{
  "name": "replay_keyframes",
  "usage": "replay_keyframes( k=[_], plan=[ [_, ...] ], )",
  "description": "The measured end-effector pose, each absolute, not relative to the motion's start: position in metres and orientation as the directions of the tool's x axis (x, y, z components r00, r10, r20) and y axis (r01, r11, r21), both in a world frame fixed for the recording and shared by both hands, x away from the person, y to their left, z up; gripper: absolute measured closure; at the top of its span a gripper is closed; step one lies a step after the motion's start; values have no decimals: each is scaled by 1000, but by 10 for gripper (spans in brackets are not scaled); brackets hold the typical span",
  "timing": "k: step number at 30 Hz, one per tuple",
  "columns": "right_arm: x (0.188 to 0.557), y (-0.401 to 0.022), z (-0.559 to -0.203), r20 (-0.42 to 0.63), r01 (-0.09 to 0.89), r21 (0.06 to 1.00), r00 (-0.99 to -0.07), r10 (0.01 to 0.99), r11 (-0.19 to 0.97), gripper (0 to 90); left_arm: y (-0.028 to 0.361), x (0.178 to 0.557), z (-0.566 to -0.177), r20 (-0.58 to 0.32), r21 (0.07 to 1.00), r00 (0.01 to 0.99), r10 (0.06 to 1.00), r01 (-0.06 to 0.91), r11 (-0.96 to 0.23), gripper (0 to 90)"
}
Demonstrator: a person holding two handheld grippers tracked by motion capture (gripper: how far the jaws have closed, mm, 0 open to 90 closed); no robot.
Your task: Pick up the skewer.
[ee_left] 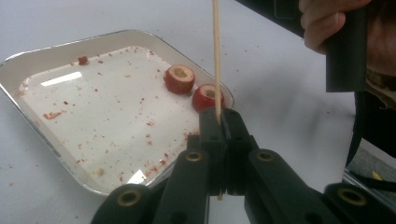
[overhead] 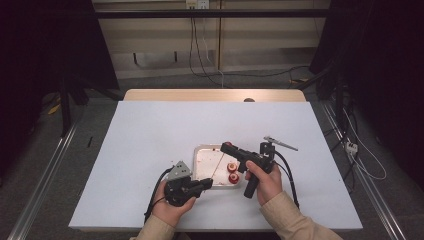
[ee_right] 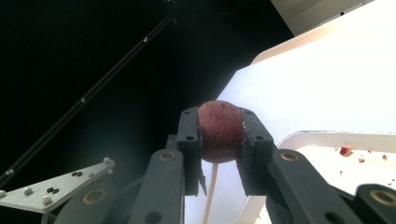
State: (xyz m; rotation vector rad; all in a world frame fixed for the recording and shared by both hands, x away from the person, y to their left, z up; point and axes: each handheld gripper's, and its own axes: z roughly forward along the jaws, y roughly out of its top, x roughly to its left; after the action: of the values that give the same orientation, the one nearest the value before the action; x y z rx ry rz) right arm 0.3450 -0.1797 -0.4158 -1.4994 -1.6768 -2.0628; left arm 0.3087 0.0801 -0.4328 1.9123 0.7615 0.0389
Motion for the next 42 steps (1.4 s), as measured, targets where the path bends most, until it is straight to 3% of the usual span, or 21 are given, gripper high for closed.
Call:
replay_keyframes(
  k=[8,19,33,40,42],
  plan=[
    [340,-171,-409,637,555,764,-570,519,-328,740,81,308,-432,-310,808,779,545,518,-280,899],
    [338,-170,-408,613,542,782,-580,536,-307,743,77,304,-427,-283,816,782,556,500,-288,900],
    [337,-173,-410,656,565,749,-554,513,-347,744,75,306,-424,-291,818,774,562,506,-272,900],
    [344,-174,-403,638,543,763,-543,546,-351,669,74,304,-421,-302,812,773,558,515,-275,900],
    [347,-178,-401,660,550,745,-528,534,-377,705,74,303,-422,-305,809,771,559,520,-276,900]
  ],
)
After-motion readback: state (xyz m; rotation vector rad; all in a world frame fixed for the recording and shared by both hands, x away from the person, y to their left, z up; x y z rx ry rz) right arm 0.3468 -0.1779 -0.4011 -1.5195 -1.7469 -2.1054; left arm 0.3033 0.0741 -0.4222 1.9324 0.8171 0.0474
